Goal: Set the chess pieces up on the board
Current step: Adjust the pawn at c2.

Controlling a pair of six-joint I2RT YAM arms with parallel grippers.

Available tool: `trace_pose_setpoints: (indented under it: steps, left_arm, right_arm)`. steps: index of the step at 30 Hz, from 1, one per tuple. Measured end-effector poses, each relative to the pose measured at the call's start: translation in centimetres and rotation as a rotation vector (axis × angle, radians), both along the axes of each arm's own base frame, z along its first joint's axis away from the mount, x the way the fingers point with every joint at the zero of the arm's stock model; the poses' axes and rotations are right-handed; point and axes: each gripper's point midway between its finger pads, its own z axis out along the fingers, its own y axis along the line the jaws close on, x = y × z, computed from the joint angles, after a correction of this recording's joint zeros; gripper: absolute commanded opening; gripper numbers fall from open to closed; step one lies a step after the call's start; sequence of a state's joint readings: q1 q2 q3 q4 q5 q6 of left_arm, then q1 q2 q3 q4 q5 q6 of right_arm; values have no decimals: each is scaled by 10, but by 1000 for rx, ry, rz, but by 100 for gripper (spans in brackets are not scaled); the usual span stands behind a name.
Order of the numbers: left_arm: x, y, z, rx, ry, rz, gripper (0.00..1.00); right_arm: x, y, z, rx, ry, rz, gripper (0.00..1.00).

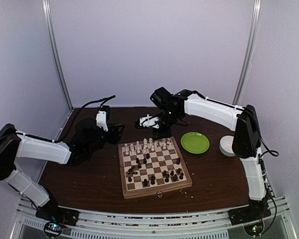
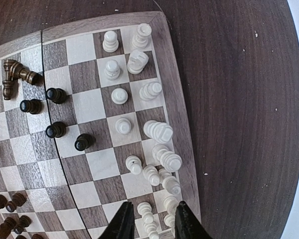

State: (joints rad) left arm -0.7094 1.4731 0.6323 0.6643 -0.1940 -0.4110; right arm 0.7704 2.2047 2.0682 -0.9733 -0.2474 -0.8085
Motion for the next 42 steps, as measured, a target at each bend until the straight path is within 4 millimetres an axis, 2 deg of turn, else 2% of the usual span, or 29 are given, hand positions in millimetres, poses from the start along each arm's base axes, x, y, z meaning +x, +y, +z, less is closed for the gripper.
trace_pose_setpoints:
  steps: [12,28,42]
  left_arm:
    - [0,0,0,0,0,0,46]
    - [0,0,0,0,0,0,46]
    - [0,-1,-1,1,1,-4,46]
  right_arm:
    - [-10,-4,-26,-70,-7,123,34]
    - [-3,-6,-55,-140,-25,165,34]
    - [4,-6,-67,-160,-42,156,36]
